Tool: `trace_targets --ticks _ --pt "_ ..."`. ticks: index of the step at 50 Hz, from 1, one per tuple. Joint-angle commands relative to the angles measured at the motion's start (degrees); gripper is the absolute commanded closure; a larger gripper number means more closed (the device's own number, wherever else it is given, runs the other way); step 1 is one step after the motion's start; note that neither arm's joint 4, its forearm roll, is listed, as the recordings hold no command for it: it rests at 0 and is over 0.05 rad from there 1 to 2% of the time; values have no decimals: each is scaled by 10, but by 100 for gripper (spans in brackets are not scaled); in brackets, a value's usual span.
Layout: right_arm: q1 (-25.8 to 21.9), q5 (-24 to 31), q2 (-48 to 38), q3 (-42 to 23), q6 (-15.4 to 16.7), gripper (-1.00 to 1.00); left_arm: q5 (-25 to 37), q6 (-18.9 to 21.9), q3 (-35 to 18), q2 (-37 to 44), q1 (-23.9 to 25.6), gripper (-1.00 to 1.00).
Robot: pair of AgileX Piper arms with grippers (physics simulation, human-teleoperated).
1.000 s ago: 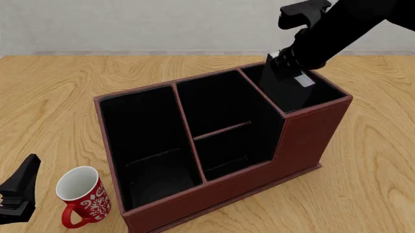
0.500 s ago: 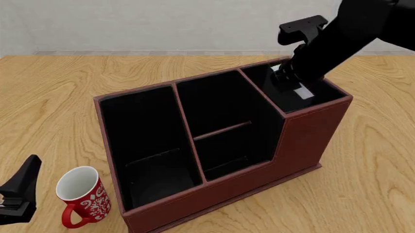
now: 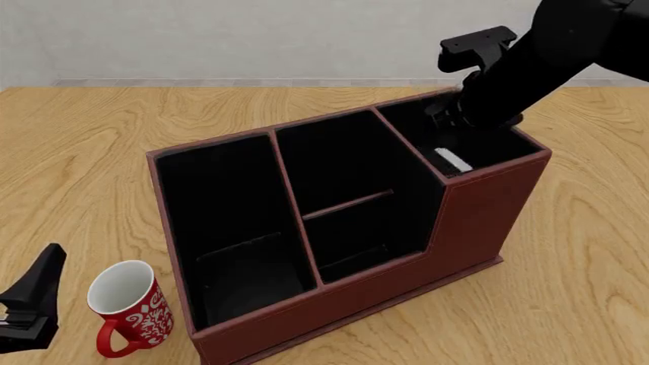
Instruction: Pick up the book and place it in the right compartment of the caddy.
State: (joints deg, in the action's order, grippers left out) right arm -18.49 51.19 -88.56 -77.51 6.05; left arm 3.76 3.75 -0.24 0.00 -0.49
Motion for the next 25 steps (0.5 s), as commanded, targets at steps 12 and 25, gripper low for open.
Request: trace_targets --ticks 12,25 --pt "6 4 3 -9 8 -100 0 -1 0 0 1 -100" --pt "11 36 19 -39 19 -100 0 -3 -6 0 3 -100"
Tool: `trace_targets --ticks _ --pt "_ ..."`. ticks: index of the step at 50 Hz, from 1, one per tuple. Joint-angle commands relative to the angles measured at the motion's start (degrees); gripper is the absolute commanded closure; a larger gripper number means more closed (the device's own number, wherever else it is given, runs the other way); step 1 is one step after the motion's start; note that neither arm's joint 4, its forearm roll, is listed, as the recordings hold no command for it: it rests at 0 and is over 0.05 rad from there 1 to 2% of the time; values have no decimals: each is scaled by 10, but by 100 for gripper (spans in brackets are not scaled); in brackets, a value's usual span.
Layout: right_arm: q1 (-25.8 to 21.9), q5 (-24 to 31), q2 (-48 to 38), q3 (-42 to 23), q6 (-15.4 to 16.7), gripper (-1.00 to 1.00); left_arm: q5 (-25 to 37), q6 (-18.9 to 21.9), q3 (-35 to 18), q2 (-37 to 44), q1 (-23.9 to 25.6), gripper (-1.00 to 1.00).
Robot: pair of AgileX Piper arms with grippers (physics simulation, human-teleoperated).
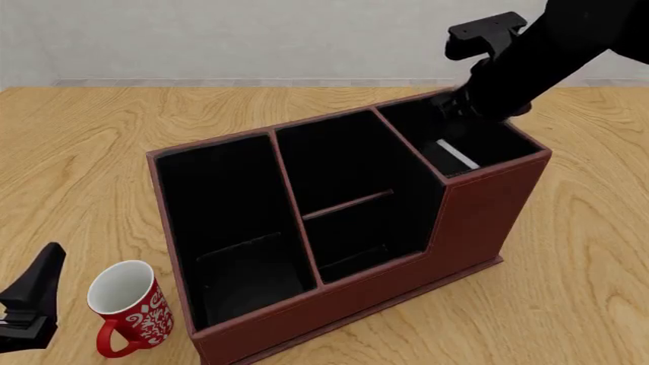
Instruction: Pick up the book and place it in the right compartment of the caddy.
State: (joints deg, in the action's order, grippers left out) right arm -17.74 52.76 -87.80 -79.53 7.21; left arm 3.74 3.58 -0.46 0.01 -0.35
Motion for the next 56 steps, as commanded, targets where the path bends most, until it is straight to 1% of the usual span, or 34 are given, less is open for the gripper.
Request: trace_targets --ticks 1,6,9,11,13,15,22,24,26,29,30,33,34,37,39,41,42,43,44,47,48,49,50,53,54,56 --pt "3 25 16 -20 8 -100 1 -3 -4 0 2 -100" --pt "4 41 32 -34 8 -100 0 -5 -5 0 3 -100" --pt "-2 53 46 -42 3 -100 0 -6 -6 0 4 -100" --pt "-1 61 53 -51 5 -100 0 -6 -7 0 5 -100" --pt "-10 70 64 -55 0 -100 0 -7 -9 0 5 -100" --pt "-14 79 73 -62 -4 -100 2 -9 -12 0 5 -100" --pt "-12 101 95 -77 1 -100 6 -11 -22 0 7 -100" --pt "-19 109 107 -81 -4 -100 8 -11 -26 0 8 -100" --pt "-15 115 118 -83 6 -100 9 -9 -29 0 8 -100" --pt "-23 126 136 -88 4 -100 12 -7 -34 0 9 -100" --pt "-17 127 142 -84 15 -100 14 -7 -37 0 9 -100" --pt "-23 133 158 -79 15 -100 17 -7 -41 0 11 -100" --pt "-18 135 164 -82 23 -100 17 -5 -42 0 11 -100" --pt "-25 140 188 -82 26 -100 17 -5 -45 0 12 -100" --pt "-19 135 206 -75 41 -100 18 -6 -47 0 12 -100" --pt "-32 132 227 -66 48 -100 20 -5 -50 0 13 -100" --pt "-41 132 238 -64 38 -100 21 -4 -52 0 13 -100" --pt "-46 129 248 -55 41 -100 22 -3 -53 0 14 -100" --pt "-40 124 258 -48 52 -100 24 -1 -55 0 15 -100" --pt "-48 121 276 -38 48 -100 28 2 -61 0 16 -100" --pt "-40 115 289 -33 69 -100 29 5 -62 0 16 -100" --pt "-57 111 306 -34 59 -100 34 7 -68 0 16 -100" --pt "-58 109 317 -29 73 -100 36 8 -70 0 15 -100" --pt "-59 98 335 -34 70 -100 38 11 -74 0 10 -100" --pt "-70 93 348 -22 83 -100 39 9 -78 0 6 -100" --pt "-78 74 372 -14 78 -100 40 12 -80 0 4 -100"
